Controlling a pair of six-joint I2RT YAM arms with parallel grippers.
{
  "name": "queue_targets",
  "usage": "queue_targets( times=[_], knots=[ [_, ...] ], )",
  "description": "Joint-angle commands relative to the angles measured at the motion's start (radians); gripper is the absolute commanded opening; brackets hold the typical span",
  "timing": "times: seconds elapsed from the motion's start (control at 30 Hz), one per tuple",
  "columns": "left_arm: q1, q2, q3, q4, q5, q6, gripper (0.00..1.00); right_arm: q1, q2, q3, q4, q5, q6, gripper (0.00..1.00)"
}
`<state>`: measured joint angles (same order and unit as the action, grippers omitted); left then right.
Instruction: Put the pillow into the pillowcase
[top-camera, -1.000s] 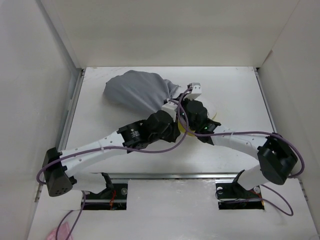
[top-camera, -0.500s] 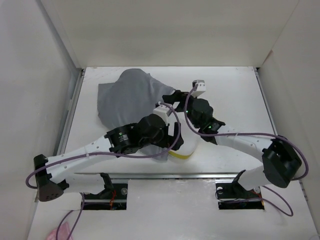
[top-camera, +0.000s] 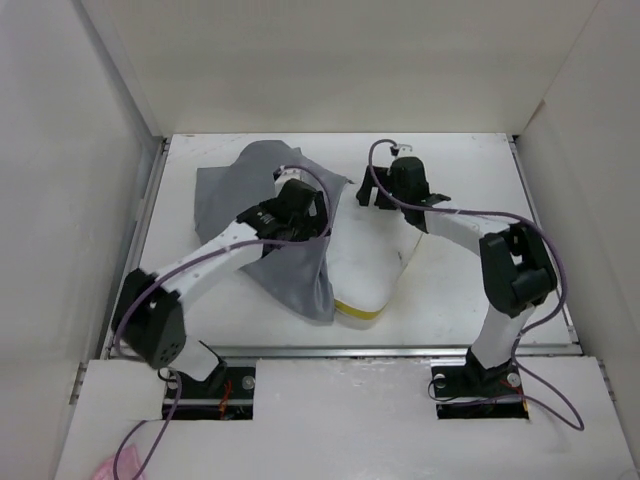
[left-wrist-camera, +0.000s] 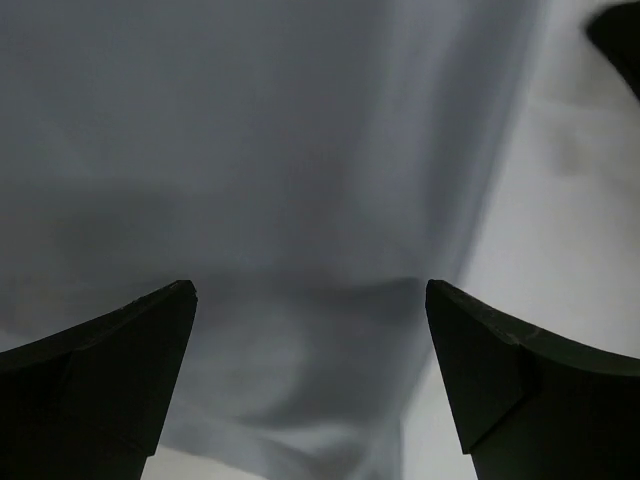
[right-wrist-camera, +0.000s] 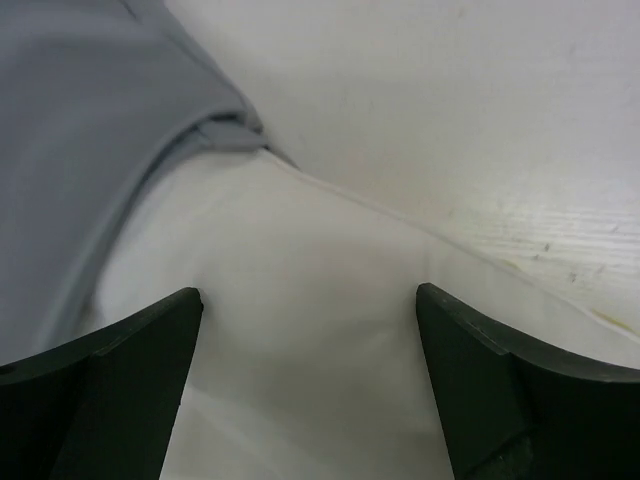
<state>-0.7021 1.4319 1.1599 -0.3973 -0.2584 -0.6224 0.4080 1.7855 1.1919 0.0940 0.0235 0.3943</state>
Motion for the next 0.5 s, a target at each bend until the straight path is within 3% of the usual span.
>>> queue_targets(
  times=[0.0,0.17,0.27,0.37,0.47],
  knots=[
    [0.079,0.125,0.032,0.034,0.048,0.021,1.0,0.012,0.005,0.002,-0.06,-0.123,-0.017,0.93],
    [0.165,0.294,0.165,0.094,0.2,0.111,1.0,0.046,-0.079,-0.231,0.045,-0.309,-0.006,0.86],
    [0.165,0.378,0.297,0.095,0.234,0.153,0.99,0.153,-0.191,-0.352,0.065,-0.367,-0.027,0.86],
    [0.147,0.412,0.401,0.074,0.246,0.21,0.99,0.266,-0.29,-0.364,0.012,-0.439,-0.089,0.86],
    [0.147,0.412,0.466,0.006,0.187,0.231,0.99,0.301,-0.371,-0.364,0.001,-0.488,-0.091,0.85]
  ],
)
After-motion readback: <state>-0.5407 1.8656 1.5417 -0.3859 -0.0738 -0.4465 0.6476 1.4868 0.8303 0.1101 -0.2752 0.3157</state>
